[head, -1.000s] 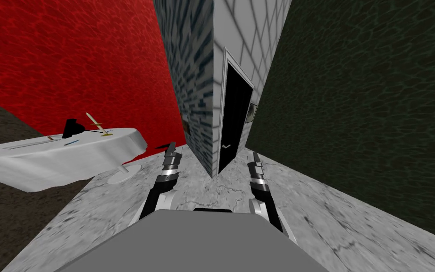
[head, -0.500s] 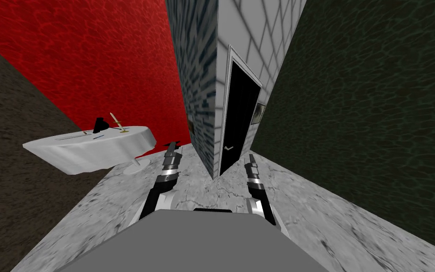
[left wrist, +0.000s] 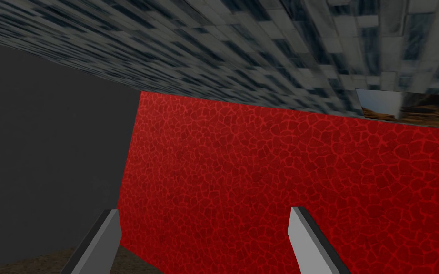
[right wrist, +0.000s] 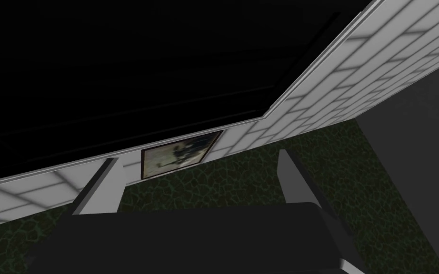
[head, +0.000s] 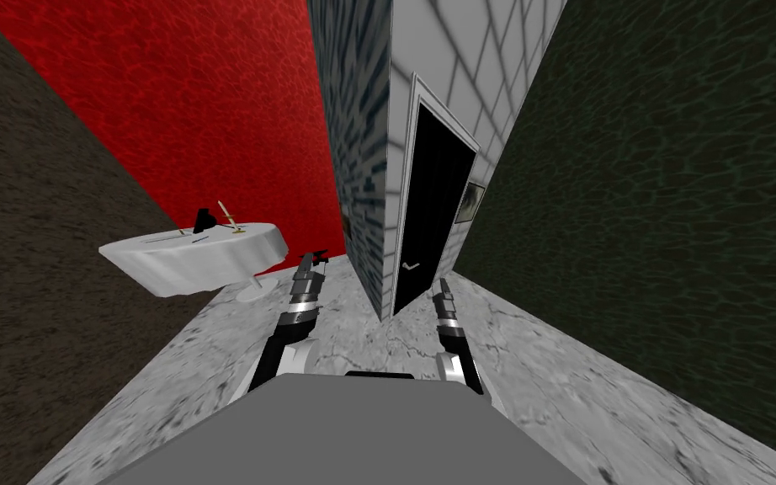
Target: Pull the door open
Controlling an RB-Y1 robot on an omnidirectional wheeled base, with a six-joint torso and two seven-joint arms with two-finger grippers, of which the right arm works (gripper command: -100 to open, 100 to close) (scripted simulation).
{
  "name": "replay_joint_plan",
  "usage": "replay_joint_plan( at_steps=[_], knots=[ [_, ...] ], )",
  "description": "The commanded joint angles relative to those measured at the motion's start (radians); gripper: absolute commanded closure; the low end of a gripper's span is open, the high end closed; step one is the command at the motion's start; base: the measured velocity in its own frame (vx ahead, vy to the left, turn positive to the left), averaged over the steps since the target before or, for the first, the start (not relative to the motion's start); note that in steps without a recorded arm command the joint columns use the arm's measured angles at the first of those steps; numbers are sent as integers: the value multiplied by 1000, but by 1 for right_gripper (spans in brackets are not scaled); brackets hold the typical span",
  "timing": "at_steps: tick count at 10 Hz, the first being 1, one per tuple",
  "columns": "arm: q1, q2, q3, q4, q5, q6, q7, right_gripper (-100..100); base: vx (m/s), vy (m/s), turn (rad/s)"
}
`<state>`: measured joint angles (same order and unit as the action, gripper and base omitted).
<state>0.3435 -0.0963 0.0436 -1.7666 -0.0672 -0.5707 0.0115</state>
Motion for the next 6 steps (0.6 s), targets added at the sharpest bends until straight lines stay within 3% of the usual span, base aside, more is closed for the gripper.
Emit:
replay_joint_plan(
  at_steps=[1, 4, 6],
  knots=[
    [-18, -10, 0, 43, -7, -6, -9, -100, 36, -64, 128],
    [-66, -28, 8, 151, -21, -36, -24, -100, 49, -110, 210],
    [-83, -34, 10, 200, -25, -46, -30, -100, 29, -76, 102]
  ],
)
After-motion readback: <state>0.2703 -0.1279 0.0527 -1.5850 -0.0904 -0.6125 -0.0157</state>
